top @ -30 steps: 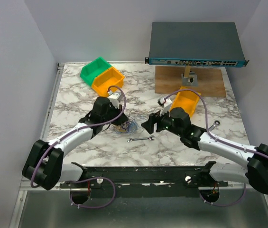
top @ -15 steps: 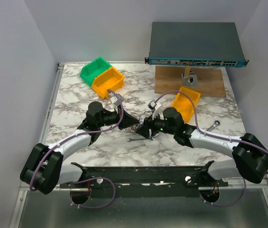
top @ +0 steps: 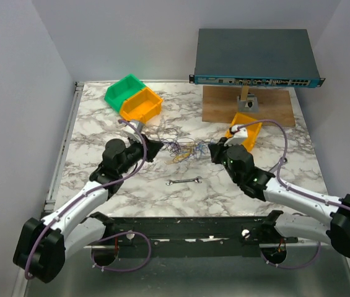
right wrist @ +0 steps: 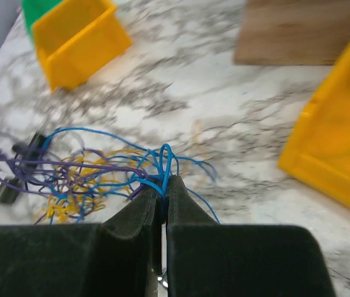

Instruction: Untangle the cables

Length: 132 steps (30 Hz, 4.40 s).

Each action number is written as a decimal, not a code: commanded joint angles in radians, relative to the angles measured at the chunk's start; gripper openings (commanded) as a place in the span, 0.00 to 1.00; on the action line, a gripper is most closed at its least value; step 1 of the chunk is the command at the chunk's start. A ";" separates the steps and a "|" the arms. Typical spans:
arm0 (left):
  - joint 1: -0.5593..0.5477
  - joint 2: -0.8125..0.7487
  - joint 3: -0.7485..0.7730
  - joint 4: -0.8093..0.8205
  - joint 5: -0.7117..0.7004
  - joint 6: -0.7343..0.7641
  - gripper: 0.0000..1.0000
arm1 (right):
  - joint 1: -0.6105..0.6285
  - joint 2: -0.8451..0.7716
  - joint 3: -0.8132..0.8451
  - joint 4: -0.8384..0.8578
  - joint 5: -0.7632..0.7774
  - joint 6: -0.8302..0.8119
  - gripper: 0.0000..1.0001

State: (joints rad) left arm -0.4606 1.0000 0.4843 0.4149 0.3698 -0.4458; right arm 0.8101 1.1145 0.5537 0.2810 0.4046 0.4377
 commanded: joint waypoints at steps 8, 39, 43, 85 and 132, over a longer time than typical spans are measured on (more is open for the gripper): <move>0.030 -0.186 -0.080 -0.335 -0.944 -0.173 0.00 | -0.008 -0.194 -0.023 -0.497 0.978 0.551 0.01; 0.025 -0.198 -0.158 0.088 -0.102 0.062 0.00 | -0.007 0.024 0.086 -0.078 -0.255 -0.074 0.84; 0.025 -0.198 -0.149 0.042 -0.160 0.061 0.00 | -0.008 0.058 0.146 -0.377 -0.050 0.101 0.88; 0.025 -0.193 -0.137 0.011 -0.184 0.062 0.00 | -0.037 0.147 0.434 -0.597 0.139 0.008 0.01; 0.025 -0.207 -0.143 0.009 -0.193 0.064 0.00 | -0.628 0.489 0.523 -0.487 -0.226 0.094 0.61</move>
State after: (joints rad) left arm -0.4339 0.8112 0.3195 0.4168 0.1951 -0.3920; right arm 0.1833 1.6176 1.0225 -0.1905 0.1925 0.5282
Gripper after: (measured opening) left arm 0.015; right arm 0.333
